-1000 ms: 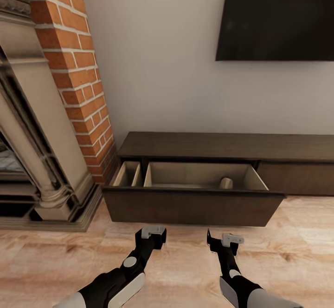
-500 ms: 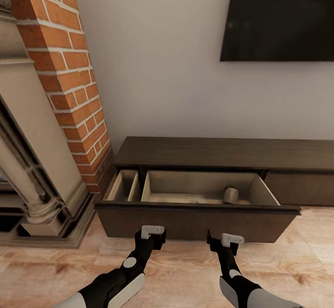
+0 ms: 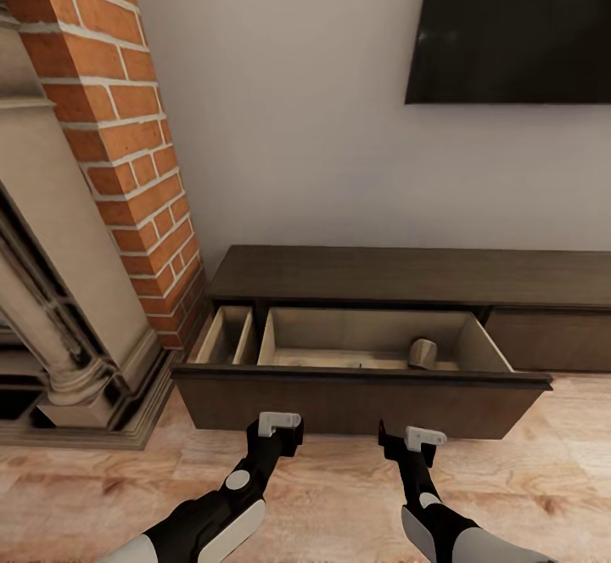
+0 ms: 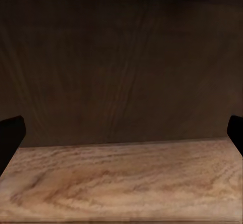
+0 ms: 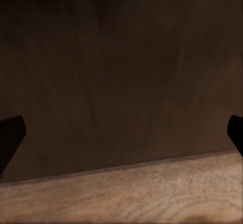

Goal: Place each of the two pumpkins and all three candles from the living room inside a cabinet in the living room (use any cabinet), then make sure every cabinet is closed, and position the cauldron so it is next to a table in the living room.

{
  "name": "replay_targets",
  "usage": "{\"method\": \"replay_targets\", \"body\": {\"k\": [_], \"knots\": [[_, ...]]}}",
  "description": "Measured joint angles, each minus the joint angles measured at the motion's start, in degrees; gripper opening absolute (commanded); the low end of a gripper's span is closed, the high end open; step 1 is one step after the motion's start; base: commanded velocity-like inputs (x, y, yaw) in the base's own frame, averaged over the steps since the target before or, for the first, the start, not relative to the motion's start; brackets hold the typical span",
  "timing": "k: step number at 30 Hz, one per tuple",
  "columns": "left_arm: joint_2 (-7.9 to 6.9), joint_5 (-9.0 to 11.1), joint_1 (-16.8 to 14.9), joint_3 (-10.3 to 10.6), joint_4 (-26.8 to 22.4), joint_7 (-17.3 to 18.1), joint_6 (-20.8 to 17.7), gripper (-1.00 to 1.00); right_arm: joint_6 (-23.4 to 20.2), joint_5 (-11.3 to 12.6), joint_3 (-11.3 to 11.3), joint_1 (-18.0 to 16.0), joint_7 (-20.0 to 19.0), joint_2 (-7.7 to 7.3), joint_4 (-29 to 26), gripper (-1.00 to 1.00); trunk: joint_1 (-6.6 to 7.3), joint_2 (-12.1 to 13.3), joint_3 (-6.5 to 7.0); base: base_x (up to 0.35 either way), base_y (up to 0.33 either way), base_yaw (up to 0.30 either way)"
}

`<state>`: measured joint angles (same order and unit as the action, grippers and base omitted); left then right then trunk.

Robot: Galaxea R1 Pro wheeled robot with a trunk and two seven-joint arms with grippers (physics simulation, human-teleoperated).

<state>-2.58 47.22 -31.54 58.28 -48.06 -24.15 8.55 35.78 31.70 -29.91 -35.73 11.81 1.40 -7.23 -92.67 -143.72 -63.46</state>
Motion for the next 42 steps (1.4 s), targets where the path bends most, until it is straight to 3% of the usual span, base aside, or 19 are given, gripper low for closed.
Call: {"method": "replay_targets", "body": {"k": [14,26,42], "knots": [[-0.08,0.0,0.0,0.0,0.0,0.3,0.0,1.00,0.0,0.0,0.0,0.0,0.1,-0.04,0.0,1.00,-0.36,-0.2,-3.10,0.000,0.000,0.000],[-0.11,0.1,0.0,-0.1,0.0,0.5,-0.1,1.00,0.0,0.1,0.0,0.0,0.1,-0.06,0.0,1.00,-0.35,-0.2,-3.11,0.009,0.000,0.000],[-0.07,0.3,0.0,-0.2,0.0,0.5,-0.3,1.00,0.0,0.1,-0.2,0.0,0.1,-0.07,0.0,1.00,-0.33,-0.2,-3.12,0.242,0.000,0.000]]}}
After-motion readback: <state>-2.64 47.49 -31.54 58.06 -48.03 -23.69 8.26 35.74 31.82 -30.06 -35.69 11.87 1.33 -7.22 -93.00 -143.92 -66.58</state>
